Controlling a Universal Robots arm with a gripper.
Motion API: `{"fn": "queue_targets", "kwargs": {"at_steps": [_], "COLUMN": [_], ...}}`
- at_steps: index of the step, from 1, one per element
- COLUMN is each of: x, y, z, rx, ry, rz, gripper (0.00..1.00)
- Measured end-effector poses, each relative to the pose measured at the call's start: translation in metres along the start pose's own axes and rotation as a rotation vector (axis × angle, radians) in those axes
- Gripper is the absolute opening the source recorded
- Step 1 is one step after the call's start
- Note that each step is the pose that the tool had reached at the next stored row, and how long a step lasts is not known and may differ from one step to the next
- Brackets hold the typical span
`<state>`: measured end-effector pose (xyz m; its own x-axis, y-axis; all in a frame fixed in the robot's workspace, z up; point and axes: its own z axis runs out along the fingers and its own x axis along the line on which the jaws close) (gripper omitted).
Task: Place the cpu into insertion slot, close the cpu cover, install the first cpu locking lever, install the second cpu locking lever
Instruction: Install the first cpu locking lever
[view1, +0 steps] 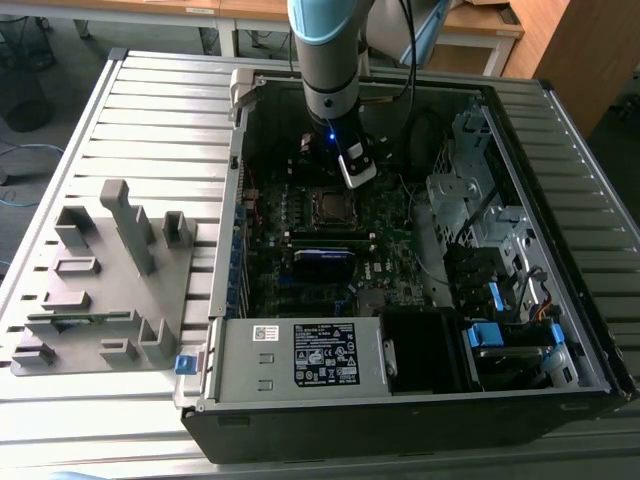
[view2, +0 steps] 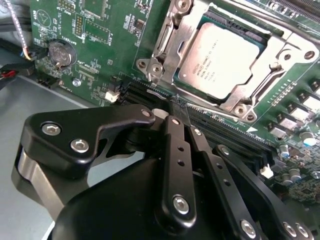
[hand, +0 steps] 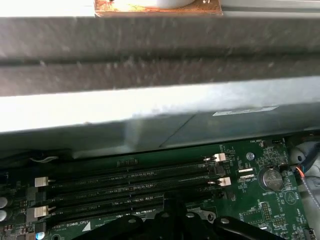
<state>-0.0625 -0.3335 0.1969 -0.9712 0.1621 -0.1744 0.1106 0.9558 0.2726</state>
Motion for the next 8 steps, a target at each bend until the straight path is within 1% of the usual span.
{"fn": "queue_targets", "kwargs": {"at_steps": [3,7,8], "x": [0.0000,0.0001,0.0001], "y": [0.0004,0.0011,0.0011], "z": [-0.0001,0.0001,0.0002], "rx": [-0.0078,-0.0218,-0.0231], "ry": [0.0007,0.0015,0.0015], "rz": [0.002,0.008,0.008], "gripper": [0.11,0.11,0.11]}}
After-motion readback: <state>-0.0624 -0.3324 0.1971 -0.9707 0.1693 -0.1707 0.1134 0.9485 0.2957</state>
